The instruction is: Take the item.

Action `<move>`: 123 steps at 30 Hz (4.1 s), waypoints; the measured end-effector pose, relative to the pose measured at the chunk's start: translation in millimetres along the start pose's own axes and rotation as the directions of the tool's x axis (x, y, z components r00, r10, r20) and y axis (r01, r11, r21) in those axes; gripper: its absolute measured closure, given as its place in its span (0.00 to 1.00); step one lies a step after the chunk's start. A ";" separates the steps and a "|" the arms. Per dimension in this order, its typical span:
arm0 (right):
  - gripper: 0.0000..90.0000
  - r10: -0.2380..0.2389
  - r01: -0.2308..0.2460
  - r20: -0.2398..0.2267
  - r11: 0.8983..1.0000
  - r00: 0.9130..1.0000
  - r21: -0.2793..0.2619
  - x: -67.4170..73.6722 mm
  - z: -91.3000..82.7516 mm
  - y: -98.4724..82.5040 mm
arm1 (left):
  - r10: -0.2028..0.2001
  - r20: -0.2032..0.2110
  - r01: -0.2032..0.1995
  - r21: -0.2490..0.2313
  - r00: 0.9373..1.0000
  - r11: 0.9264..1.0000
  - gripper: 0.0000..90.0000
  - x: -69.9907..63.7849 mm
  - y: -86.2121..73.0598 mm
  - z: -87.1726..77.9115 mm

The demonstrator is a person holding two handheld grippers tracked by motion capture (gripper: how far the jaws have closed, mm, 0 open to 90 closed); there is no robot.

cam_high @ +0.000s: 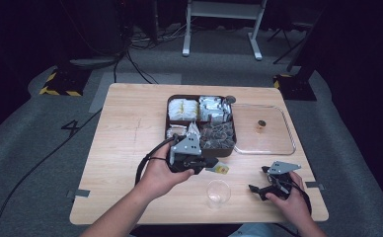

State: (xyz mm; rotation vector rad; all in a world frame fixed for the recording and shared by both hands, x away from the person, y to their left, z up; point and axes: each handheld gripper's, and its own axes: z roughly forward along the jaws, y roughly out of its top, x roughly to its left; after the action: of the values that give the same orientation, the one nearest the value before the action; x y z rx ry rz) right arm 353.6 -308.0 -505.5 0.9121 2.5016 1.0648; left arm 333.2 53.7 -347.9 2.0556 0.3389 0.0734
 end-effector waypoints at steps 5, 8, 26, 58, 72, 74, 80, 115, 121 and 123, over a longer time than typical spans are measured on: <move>0.06 0.000 0.000 0.000 1.000 1.000 0.000 0.0 0.0 0.0 | 0.001 0.029 -0.001 0.006 1.000 1.000 1.00 -7.9 -8.2 10.8; 0.06 0.000 0.000 0.000 1.000 1.000 0.000 0.0 0.0 0.0 | 0.000 0.039 0.000 0.007 0.999 1.000 1.00 -10.2 -12.5 16.3; 0.06 0.000 0.000 0.000 1.000 1.000 0.000 0.0 0.0 0.0 | -0.024 0.089 0.027 -0.027 0.996 0.999 1.00 -17.8 -41.0 41.9; 0.06 0.001 -0.001 0.000 1.000 1.000 0.000 0.0 0.0 0.0 | -0.039 -0.098 0.040 0.011 0.994 0.999 0.43 -7.0 -44.8 22.1; 0.06 0.002 -0.002 0.000 1.000 1.000 -0.001 0.0 0.0 0.1 | -0.084 -0.273 0.096 0.032 0.958 0.995 0.35 5.4 -58.7 -31.9; 0.06 0.000 0.000 0.000 1.000 1.000 0.000 0.0 0.0 0.0 | -0.090 -0.289 0.105 0.036 0.953 0.994 0.34 7.3 -64.7 -39.6; 0.06 0.000 0.000 0.000 1.000 1.000 0.000 -0.1 0.0 0.0 | -0.091 -0.339 0.118 0.061 0.936 0.991 0.32 11.5 -81.1 -56.1; 0.06 0.001 -0.001 -0.001 1.000 1.000 0.000 0.0 0.0 0.0 | -0.262 -0.533 0.420 0.197 0.804 0.886 0.30 55.3 -196.8 -82.9; 0.06 0.001 -0.001 0.000 1.000 1.000 -0.001 0.0 0.0 0.0 | -0.252 -0.555 0.419 0.197 0.793 0.886 0.22 60.8 -212.2 -82.6; 0.06 0.002 -0.002 0.000 1.000 1.000 -0.001 0.1 0.0 0.0 | -0.258 -0.557 0.419 0.182 0.789 0.890 0.18 61.2 -214.1 -82.7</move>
State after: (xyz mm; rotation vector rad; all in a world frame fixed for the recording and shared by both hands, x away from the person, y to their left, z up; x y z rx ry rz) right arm 353.6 -307.9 -505.5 0.9144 2.5008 1.0661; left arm 331.3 237.2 -498.6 2.2094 1.1240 0.3834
